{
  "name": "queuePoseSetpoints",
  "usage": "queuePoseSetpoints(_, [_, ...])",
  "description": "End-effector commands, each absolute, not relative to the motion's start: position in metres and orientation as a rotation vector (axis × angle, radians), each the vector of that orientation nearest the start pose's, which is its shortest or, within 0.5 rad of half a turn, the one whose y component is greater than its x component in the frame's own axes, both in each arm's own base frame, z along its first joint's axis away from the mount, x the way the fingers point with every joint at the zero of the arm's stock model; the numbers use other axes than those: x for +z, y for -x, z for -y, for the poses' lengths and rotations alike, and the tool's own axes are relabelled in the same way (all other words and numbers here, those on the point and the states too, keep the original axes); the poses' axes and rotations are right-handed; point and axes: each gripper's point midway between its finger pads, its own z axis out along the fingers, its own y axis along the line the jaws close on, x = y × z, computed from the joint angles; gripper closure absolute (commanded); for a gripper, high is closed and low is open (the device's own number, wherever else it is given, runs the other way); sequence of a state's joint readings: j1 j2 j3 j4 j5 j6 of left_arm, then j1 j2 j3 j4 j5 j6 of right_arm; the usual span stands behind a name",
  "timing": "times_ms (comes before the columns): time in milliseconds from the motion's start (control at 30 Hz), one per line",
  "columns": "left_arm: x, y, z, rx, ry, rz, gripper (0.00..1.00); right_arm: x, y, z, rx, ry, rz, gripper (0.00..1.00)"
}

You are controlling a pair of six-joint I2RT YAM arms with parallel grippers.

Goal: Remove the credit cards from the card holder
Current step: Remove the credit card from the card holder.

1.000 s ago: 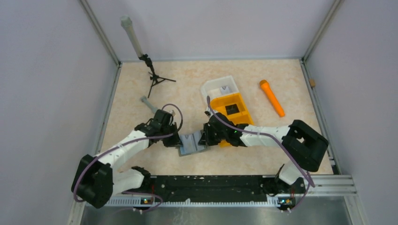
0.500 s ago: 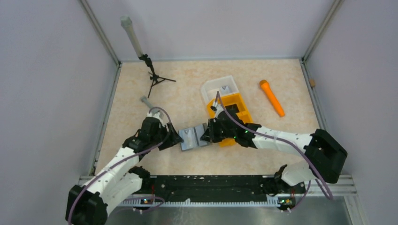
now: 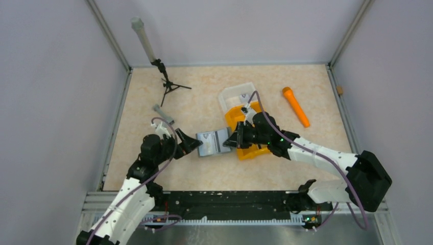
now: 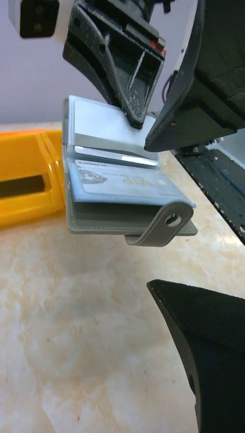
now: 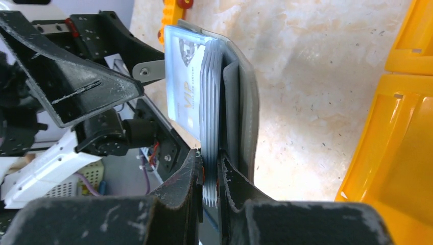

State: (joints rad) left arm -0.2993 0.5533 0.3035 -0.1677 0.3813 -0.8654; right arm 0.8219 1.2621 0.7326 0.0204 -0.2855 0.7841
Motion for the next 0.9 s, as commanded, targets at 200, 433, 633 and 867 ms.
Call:
queuePoseSetpoints(200, [0.178, -0.209, 0.188, -1.425, 0.247, -1.949, 0.02, 0.212, -0.195, -0.323, 1.466, 0.235, -2.132, 1.0])
queuePoseSetpoints(433, [0.19, -0.207, 0.198, -1.576, 0.204, -1.903, 0.19, 0.224, -0.191, -0.32, 1.543, 0.225, -2.092, 1.0])
queuePoseSetpoints(633, [0.201, -0.205, 0.195, -1.594, 0.198, -1.853, 0.55, 0.226, -0.19, -0.316, 1.562, 0.217, -2.083, 1.0])
queuePoseSetpoints(867, [0.201, -0.204, 0.19, -1.554, 0.202, -1.867, 0.54, 0.223, -0.192, -0.313, 1.588, 0.196, -2.077, 1.0])
